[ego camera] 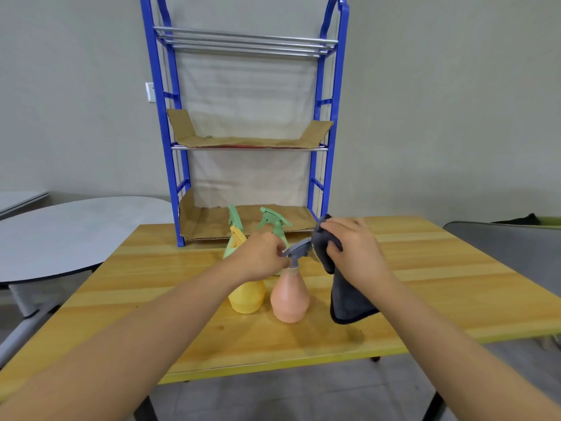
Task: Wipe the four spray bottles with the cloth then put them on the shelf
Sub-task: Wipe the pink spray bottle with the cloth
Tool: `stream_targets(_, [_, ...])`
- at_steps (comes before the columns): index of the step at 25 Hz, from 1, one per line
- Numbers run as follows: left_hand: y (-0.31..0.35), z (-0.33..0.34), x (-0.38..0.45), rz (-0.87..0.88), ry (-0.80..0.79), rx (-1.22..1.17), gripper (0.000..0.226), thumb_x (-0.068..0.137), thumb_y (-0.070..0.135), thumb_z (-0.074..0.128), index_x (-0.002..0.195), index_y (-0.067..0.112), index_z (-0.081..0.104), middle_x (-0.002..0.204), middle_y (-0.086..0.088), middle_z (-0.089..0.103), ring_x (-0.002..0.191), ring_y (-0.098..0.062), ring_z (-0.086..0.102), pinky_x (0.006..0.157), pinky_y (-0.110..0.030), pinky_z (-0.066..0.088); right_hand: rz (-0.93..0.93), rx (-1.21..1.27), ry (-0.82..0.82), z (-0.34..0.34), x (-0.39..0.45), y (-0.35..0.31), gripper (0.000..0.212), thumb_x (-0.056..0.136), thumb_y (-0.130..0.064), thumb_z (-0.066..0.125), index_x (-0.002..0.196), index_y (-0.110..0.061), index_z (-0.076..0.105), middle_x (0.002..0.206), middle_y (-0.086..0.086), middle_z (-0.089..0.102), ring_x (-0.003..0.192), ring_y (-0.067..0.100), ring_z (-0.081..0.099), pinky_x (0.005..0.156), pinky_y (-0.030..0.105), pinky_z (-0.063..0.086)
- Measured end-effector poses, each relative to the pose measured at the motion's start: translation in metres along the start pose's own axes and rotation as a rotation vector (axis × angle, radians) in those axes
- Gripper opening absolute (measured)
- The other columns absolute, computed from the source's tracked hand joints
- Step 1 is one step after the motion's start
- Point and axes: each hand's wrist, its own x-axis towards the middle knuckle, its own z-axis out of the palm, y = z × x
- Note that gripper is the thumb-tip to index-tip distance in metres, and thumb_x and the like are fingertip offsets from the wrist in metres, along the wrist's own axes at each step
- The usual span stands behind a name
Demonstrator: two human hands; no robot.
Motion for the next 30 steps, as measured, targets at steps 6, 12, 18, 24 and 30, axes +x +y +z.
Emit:
stream_targets(6, [0.010, 0.026, -0.022, -0.099, 0.212, -0.320, 0.010, 0.085, 0.018, 0.073, 0.084, 0.009, 0.077, 0.079, -0.007, 0.074, 0.079, -0.024, 0.068, 0.069, -0.037, 0.052, -0.098, -0.177, -0.233, -0.003, 0.028, -0.041, 0.017, 0.093, -0.014, 0.054, 0.105, -0.023, 0.063, 0.112, -0.006, 0.060, 0.104, 0.019, 0.044, 0.094, 0.030, 0.043])
stream_targets(12, [0.012, 0.052, -0.029, -0.183, 0.376, -0.572, 0.009, 0.085, 0.017, 0.075, 0.094, 0.015, 0.077, 0.079, 0.007, 0.073, 0.081, -0.008, 0.069, 0.070, -0.014, 0.051, -0.232, -0.239, -0.249, 0.004, 0.032, -0.033, 0.020, 0.094, -0.028, 0.061, 0.113, -0.022, 0.063, 0.116, -0.008, 0.060, 0.099, 0.015, 0.040, 0.094, 0.027, 0.043])
stream_targets(18, [0.015, 0.068, -0.034, -0.187, 0.495, -0.660, 0.008, 0.087, 0.017, 0.075, 0.084, 0.023, 0.070, 0.073, 0.015, 0.068, 0.071, 0.006, 0.063, 0.062, -0.009, 0.044, -0.420, -0.204, -0.134, 0.006, 0.011, -0.036, 0.022, 0.076, -0.014, 0.080, 0.097, -0.013, 0.072, 0.099, -0.001, 0.069, 0.086, 0.021, 0.056, 0.079, 0.026, 0.050])
stream_targets(24, [0.014, 0.072, -0.034, -0.174, 0.530, -0.676, 0.009, 0.086, 0.021, 0.078, 0.085, 0.025, 0.070, 0.074, 0.016, 0.069, 0.075, 0.006, 0.065, 0.064, -0.007, 0.046, -0.500, -0.198, -0.141, 0.018, 0.009, -0.021, 0.022, 0.090, -0.008, 0.062, 0.111, -0.012, 0.065, 0.114, 0.002, 0.060, 0.102, 0.024, 0.051, 0.088, 0.035, 0.045])
stream_targets(30, [0.010, 0.072, -0.034, -0.151, 0.545, -0.683, 0.005, 0.087, 0.023, 0.077, 0.089, 0.024, 0.072, 0.075, 0.016, 0.069, 0.079, 0.007, 0.063, 0.066, -0.007, 0.047, -0.401, -0.247, 0.030, 0.017, 0.018, -0.002, 0.025, 0.081, -0.013, 0.079, 0.104, -0.008, 0.069, 0.104, 0.005, 0.067, 0.094, 0.026, 0.058, 0.086, 0.028, 0.047])
